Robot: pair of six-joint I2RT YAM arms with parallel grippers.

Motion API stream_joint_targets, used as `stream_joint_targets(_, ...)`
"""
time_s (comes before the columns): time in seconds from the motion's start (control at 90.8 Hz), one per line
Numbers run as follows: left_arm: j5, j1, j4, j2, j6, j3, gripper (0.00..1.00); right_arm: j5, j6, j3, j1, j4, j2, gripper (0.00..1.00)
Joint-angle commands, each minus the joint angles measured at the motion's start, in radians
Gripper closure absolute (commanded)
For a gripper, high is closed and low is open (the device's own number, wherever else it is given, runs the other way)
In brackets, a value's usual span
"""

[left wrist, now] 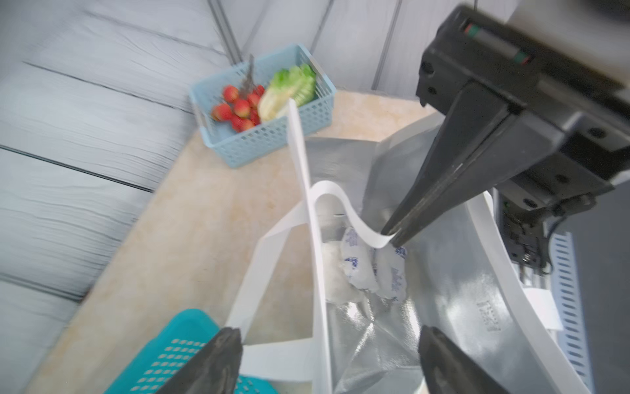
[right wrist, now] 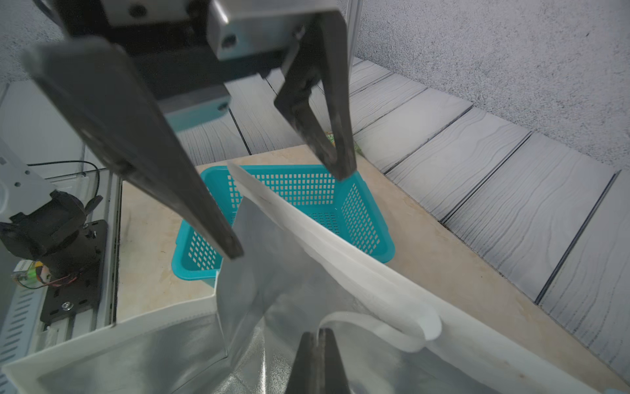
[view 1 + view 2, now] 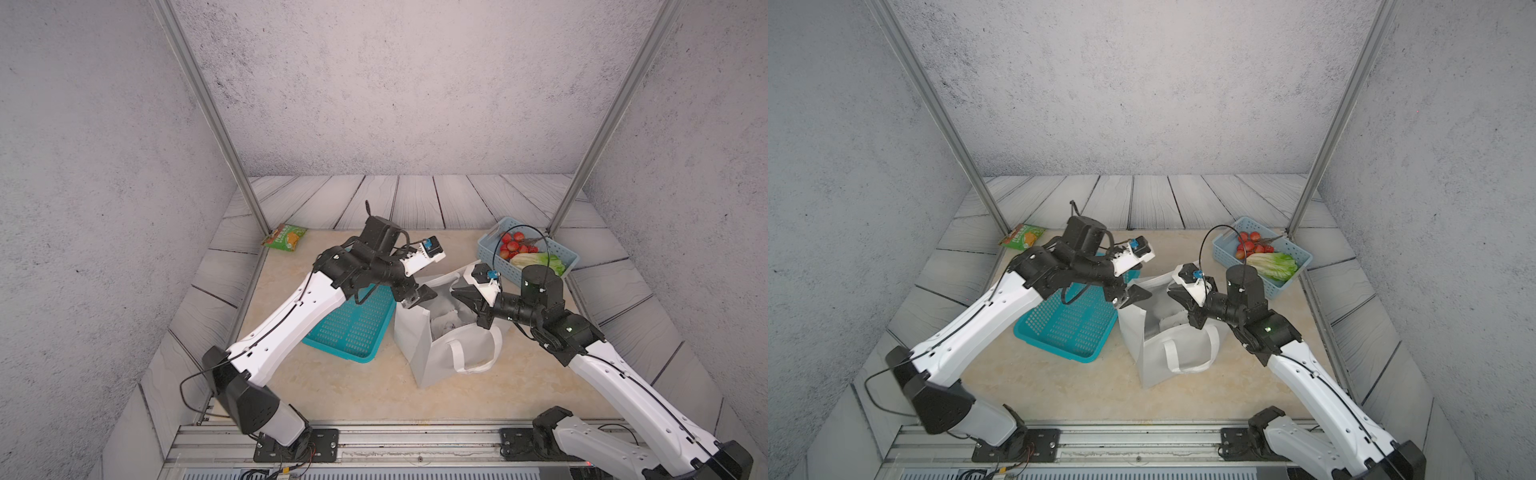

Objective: Place the ice pack in the delivery bag
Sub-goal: Tear off the adhesive seal from the delivery bag, then place the adhesive seal at the center of the board.

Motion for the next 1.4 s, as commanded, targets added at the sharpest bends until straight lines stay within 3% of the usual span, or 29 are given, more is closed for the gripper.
stream_joint_targets(0.0,-0.165,0.029,0.229,-0.209,-0.092,-0.138,0.06,-0.029,0.046,0.04,0.05,0.005,0.018,1.0)
stream_joint_targets(0.187,-0.631,0.043,0.442,-0.461,-0.126,-0.291,0.06,0.038,0.06,0.185,0.302,0.014,0.178,1.0)
stream_joint_targets(0.264,-0.752,0.043,0.534,-0.557,-0.094,-0.332,0.06,0.079,0.058,0.296,0.433,0.023,0.283,1.0)
stream_joint_targets(0.418,-0.837,0.043,0.625,-0.683,-0.017,-0.335,0.09,0.049,0.015,0.677,0.654,-0.017,0.566,1.0)
stream_joint_targets(0.495,-0.843,0.043,0.628,-0.719,0.013,-0.306,0.09,0.047,-0.033,0.876,0.706,-0.091,0.661,1.0)
stream_joint_targets(0.583,-0.846,0.043,0.605,-0.748,0.031,-0.264,0.1,0.201,-0.042,0.926,0.702,-0.107,0.627,1.0)
stream_joint_targets(0.671,-0.848,0.043,0.577,-0.769,0.039,-0.237,0.11,0.394,-0.07,0.812,0.636,-0.082,0.491,1.0)
stream_joint_targets(0.782,-0.838,0.043,0.561,-0.777,0.035,-0.247,0.11,0.54,0.056,0.562,0.388,-0.001,0.247,1.0)
stream_joint_targets(0.826,-0.818,0.043,0.56,-0.769,0.022,-0.265,0.1,0.651,0.095,0.475,0.293,0.009,0.155,1.0)
stream_joint_targets(0.936,-0.711,0.043,0.518,-0.704,-0.061,-0.287,0.09,1.031,0.137,0.369,0.09,-0.196,0.004,1.0)
stream_joint_targets(0.98,-0.653,0.043,0.495,-0.657,-0.103,-0.291,0.09,1.123,0.19,0.328,-0.018,-0.283,-0.028,1.0)
stream_joint_targets(1.035,-0.579,0.044,0.474,-0.589,-0.161,-0.298,0.08,1.115,0.288,0.265,-0.163,-0.387,-0.069,1.0)
stream_joint_targets(1.123,-0.457,0.045,0.448,-0.466,-0.232,-0.283,0.08,0.985,0.405,0.126,-0.352,-0.471,-0.086,1.0)
stream_joint_targets(1.288,-0.329,0.049,0.27,-0.22,-0.328,-0.11,0.07,0.963,0.578,-0.095,-0.395,-0.511,-0.03,1.0)
stream_joint_targets(1.332,-0.295,0.053,0.222,-0.162,-0.348,-0.066,0.07,0.966,0.621,-0.131,-0.401,-0.517,-0.025,0.88)
stream_joint_targets(1.387,-0.276,0.054,0.172,-0.105,-0.375,-0.019,0.07,0.971,0.643,-0.15,-0.405,-0.528,-0.038,0.53)
